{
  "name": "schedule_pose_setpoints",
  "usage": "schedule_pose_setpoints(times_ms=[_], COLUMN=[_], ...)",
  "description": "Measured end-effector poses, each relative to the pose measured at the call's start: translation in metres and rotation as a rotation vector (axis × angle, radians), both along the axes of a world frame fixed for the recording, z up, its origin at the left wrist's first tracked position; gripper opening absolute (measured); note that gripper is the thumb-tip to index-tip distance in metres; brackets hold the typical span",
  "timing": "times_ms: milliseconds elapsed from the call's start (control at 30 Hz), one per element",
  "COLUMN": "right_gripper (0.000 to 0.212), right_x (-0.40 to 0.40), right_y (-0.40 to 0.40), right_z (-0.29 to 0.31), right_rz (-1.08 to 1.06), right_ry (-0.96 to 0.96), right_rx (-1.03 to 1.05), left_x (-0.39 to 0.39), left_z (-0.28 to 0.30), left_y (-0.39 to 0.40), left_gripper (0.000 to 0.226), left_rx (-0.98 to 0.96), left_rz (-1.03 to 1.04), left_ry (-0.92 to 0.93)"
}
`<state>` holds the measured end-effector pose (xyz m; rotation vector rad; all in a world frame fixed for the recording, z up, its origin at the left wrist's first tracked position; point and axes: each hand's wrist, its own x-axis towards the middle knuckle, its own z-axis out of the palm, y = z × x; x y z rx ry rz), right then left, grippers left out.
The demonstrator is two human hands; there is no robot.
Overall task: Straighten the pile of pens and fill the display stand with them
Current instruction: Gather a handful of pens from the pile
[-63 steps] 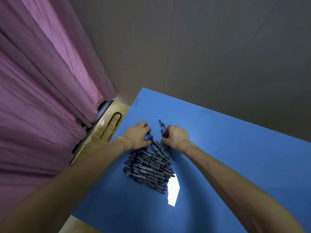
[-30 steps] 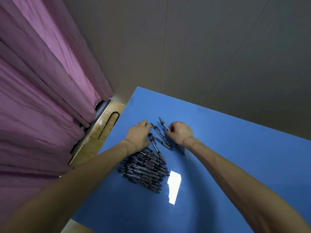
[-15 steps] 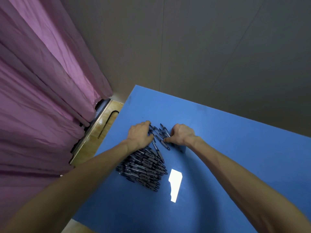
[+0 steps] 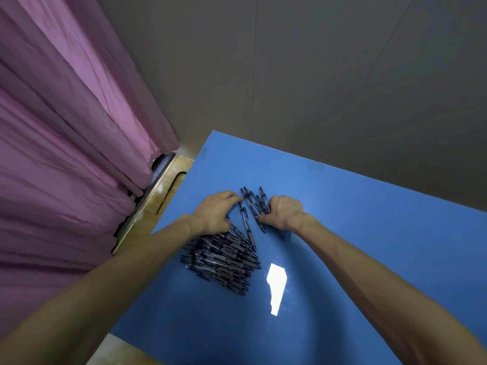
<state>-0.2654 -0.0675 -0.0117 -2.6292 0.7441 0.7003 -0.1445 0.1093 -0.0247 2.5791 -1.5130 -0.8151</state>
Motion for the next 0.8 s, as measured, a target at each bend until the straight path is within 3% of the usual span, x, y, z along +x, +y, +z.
schedule_pose_setpoints(times_ms=[133,267,467,667,800], right_gripper=[0.040,0.041,0.055,0.038,0.038], right_x=[-0.005,-0.012,-0.014,-0.012,-0.023], right_y=[0.000,-0.008,-0.018,-0.025,-0.041], right_z=[0.001,0.001,0.003,0.001,0.000], right_rz=[-0.028,-0.076,-0.195,-0.190,-0.192], right_ry=[-0.004,0.013,0.001,-0.010,0.032], right_rx=[-0.007,-0.049,-0.060,-0.044,0.048], left_x=[-0.002,-0.019,-0.036,-0.046,-0.057], left_z=[-0.003,-0.003,0.002,0.000,-0.002], left_y=[-0.006,-0.017,-0.040,-0.066,-0.083], left_gripper=[0.079,0.085,0.054,0.064,0.052], left_rx=[-0.028,-0.071,-0.078,-0.016,-0.019], left_rz=[-0.010,0.188,0.476,0.505,0.536], left_ry=[-0.088,-0.115,-0.063,-0.074,-0.017])
